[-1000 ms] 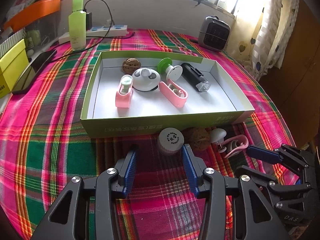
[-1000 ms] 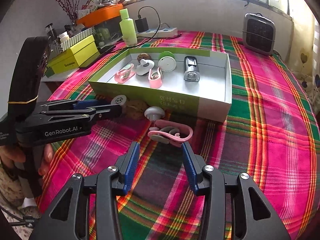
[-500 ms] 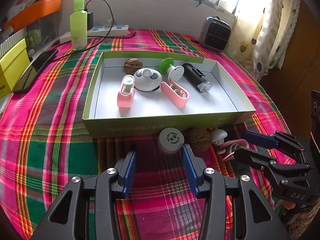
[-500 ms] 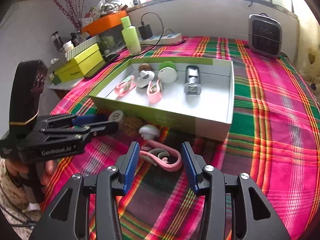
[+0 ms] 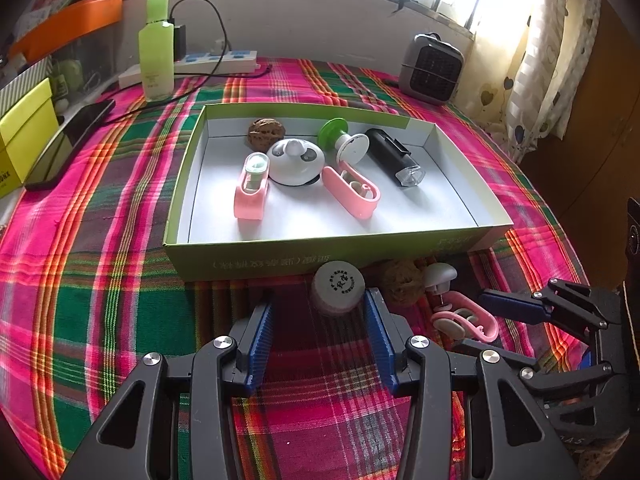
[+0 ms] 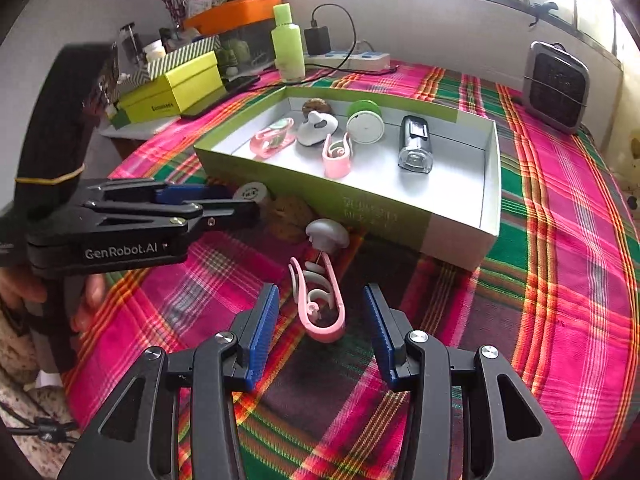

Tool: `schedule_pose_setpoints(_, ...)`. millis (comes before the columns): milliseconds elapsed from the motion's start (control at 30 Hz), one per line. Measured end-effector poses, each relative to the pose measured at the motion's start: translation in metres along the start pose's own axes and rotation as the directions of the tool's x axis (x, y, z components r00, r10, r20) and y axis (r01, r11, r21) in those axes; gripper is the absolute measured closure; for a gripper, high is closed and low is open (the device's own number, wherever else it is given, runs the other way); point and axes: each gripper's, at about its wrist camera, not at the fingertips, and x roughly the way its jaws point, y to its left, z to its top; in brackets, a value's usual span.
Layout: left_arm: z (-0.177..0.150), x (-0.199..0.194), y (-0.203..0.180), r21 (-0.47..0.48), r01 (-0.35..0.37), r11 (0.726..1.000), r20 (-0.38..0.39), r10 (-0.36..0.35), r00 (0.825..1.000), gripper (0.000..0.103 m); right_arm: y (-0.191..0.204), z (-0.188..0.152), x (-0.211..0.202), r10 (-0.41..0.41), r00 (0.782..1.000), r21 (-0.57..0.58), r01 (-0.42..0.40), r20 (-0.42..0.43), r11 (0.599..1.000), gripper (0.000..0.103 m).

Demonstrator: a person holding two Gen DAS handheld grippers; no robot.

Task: Organize objects
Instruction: 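Reach the right gripper to the pink loop with white knob and grasp it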

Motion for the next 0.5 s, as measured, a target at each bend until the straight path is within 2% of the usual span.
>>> schedule_pose_setpoints(233, 0.0059, 0.0039, -0.0023, 0.006, -0.016, 1.000, 0.002, 0.016, 1.000, 0.060, 0.0088, 0.0003, 0.0027, -0.065, 0.998, -0.032, 0.065, -0.005, 0.997, 0.058)
schedule_pose_setpoints(367, 0.0075, 0.0057, -0.0017, 0.000, -0.016, 1.000, 0.006, 0.016, 1.000, 0.060, 0.0093, 0.0001, 0.0029, -0.072, 0.997, -0.029, 0.071, -0.004, 0.997, 0.058)
schedule_pose_setpoints(500, 0.0085, 0.0075, -0.0027, 0.000, -0.024, 1.000, 0.009, 0.024, 1.000, 0.060, 0.0077, 0.0003, 0.0022, -0.089, 0.996, -0.018, 0.089, -0.002, 0.996, 0.066)
